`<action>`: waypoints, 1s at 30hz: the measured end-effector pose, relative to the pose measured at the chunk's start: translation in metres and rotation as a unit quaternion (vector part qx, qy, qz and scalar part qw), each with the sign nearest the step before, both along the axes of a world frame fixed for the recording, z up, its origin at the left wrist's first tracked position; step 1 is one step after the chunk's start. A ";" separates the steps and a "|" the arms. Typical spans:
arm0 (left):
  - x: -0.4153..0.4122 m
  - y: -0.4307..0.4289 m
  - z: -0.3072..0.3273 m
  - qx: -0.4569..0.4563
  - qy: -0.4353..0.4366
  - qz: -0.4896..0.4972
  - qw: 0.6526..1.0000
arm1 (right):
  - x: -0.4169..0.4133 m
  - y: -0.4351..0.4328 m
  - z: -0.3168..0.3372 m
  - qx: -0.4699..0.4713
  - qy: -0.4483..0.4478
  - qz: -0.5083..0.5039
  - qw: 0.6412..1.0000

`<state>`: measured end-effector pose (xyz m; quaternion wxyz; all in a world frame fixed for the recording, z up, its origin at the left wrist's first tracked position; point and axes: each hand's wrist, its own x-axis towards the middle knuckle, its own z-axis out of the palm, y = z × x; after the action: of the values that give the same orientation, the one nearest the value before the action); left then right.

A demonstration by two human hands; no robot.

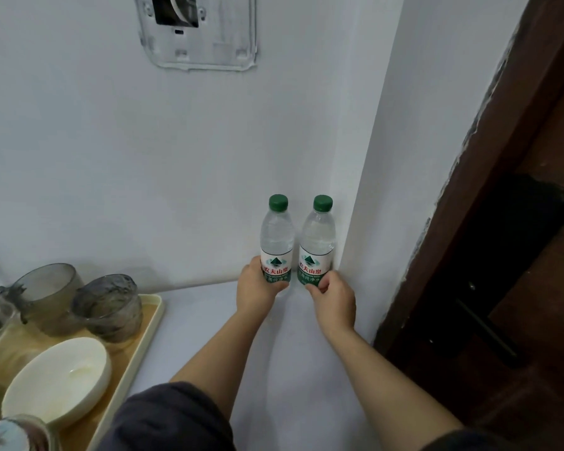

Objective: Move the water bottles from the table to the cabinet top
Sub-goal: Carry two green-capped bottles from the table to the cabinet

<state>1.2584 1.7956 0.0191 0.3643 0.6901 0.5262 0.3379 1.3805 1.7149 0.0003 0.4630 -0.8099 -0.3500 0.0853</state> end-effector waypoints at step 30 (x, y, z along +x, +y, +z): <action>0.013 0.008 -0.004 0.009 0.067 0.013 0.998 | 0.010 0.029 -0.001 -0.061 -0.055 0.029 0.996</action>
<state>1.2715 1.8033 0.0150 0.3174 0.7079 0.5550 0.3002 1.3903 1.7443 -0.0007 0.3899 -0.8295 -0.3927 0.0754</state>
